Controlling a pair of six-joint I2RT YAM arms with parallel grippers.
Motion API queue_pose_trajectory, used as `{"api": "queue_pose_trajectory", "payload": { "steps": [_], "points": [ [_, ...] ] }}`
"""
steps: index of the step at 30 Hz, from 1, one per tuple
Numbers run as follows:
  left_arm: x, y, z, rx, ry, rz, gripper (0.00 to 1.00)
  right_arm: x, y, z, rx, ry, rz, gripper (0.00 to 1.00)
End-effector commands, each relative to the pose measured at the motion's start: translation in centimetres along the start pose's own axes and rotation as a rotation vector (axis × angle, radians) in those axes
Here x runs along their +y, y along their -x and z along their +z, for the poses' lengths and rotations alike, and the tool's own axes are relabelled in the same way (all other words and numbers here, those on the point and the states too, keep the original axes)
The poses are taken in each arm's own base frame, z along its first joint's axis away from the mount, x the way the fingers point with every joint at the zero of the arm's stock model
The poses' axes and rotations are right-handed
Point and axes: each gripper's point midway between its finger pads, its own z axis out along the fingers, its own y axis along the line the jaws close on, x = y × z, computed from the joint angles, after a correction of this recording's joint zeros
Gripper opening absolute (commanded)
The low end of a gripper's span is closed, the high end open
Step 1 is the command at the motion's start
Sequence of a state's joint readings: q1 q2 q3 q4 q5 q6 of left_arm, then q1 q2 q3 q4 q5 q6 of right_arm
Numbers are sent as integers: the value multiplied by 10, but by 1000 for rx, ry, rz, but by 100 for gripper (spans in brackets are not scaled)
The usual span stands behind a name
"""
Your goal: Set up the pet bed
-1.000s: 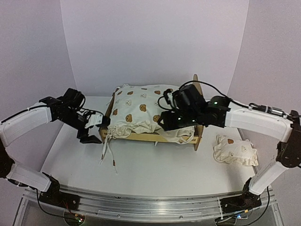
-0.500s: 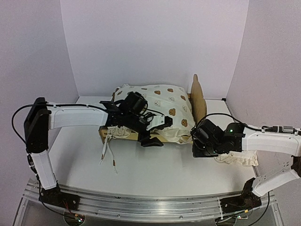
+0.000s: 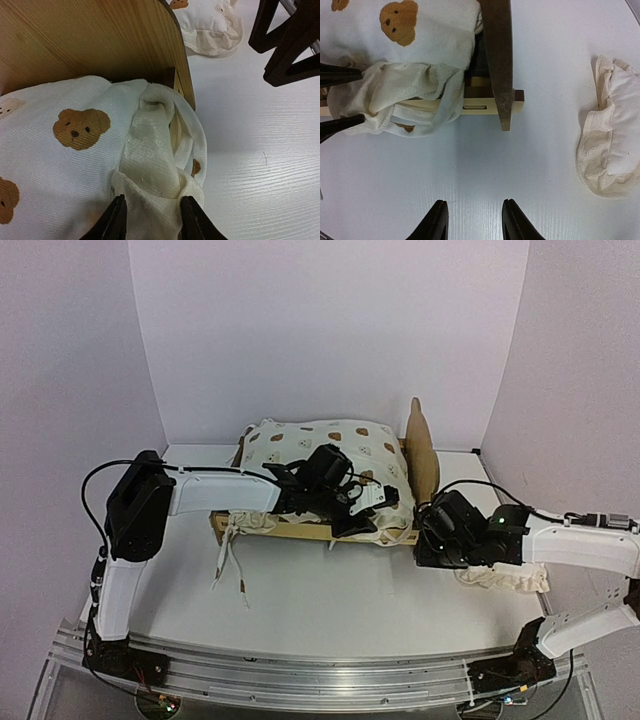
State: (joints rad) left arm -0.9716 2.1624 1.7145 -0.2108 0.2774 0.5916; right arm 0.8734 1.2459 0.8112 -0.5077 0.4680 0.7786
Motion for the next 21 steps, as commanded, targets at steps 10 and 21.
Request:
{"api": "queue_pose_trajectory", "payload": {
  "steps": [10,21],
  "points": [
    [18,11,-6,-7,51,4,1,14,8,2,24,57,-65,39],
    [88,71,-83,-113,173,-57,0,65,40,-22,-10,249,-390,42]
  ]
}}
